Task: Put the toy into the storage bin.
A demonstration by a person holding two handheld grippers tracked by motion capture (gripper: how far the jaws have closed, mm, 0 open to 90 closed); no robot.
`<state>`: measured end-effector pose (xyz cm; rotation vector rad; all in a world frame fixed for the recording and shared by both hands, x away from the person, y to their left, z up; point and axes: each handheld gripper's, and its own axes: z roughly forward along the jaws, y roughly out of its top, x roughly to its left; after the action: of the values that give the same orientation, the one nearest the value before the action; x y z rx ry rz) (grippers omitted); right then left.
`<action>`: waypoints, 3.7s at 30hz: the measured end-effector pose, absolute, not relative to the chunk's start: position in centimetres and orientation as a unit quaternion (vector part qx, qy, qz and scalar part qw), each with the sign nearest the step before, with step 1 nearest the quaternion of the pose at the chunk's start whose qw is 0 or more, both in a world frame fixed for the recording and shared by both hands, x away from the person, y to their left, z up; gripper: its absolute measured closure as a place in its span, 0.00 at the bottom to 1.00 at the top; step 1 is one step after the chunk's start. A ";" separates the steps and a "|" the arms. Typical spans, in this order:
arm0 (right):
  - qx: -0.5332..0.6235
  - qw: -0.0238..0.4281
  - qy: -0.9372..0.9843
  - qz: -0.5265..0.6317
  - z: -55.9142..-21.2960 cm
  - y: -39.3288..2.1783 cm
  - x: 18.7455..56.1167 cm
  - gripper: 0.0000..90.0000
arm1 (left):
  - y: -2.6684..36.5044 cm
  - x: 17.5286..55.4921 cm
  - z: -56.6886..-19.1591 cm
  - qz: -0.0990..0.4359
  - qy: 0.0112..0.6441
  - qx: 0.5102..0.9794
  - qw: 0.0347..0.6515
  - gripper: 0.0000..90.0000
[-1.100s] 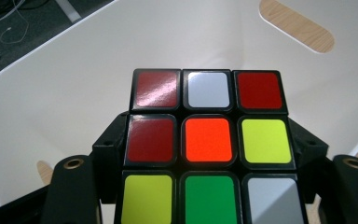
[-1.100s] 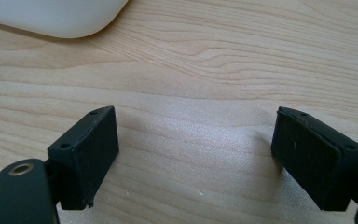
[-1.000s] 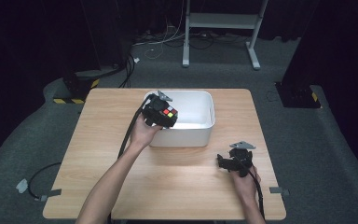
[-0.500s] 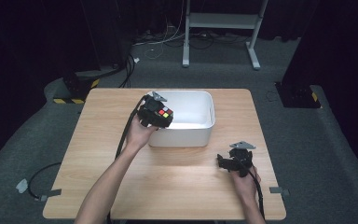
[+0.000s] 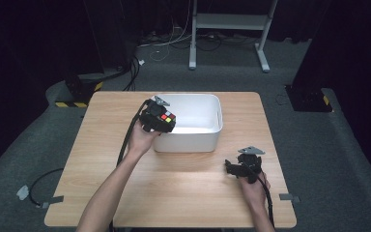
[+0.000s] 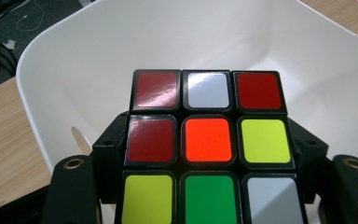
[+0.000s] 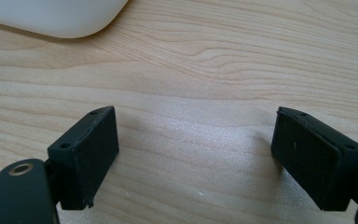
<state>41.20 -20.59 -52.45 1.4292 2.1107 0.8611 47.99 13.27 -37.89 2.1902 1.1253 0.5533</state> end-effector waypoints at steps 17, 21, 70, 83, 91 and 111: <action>0.518 0.224 0.764 0.312 -52.4 -20.6 41.2 0.16 | 14.4 47.9 -38.8 0.204 0.440 0.818 0.308 0.37; 0.518 0.223 0.764 0.312 -52.4 -20.6 41.2 0.16 | 14.5 47.9 -38.9 0.202 0.441 0.820 0.305 0.36; 0.517 0.223 0.765 0.312 -52.4 -20.6 41.2 0.16 | 15.8 46.0 -38.0 0.207 0.436 0.796 0.364 0.37; 0.517 0.223 0.765 0.312 -52.4 -20.6 41.2 0.16 | 16.9 45.2 -37.4 0.212 0.438 0.788 0.378 0.37; 0.517 0.223 0.765 0.312 -52.4 -20.6 41.2 0.16 | 17.3 44.6 -37.1 0.215 0.436 0.782 0.389 0.37; 0.517 0.223 0.765 0.312 -52.4 -20.6 41.2 0.16 | 18.9 43.6 -37.3 0.210 0.450 0.767 0.407 0.36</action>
<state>41.19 -20.58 -52.44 1.4275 2.1126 0.8623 43.59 18.87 -37.29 1.9350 1.1343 0.5284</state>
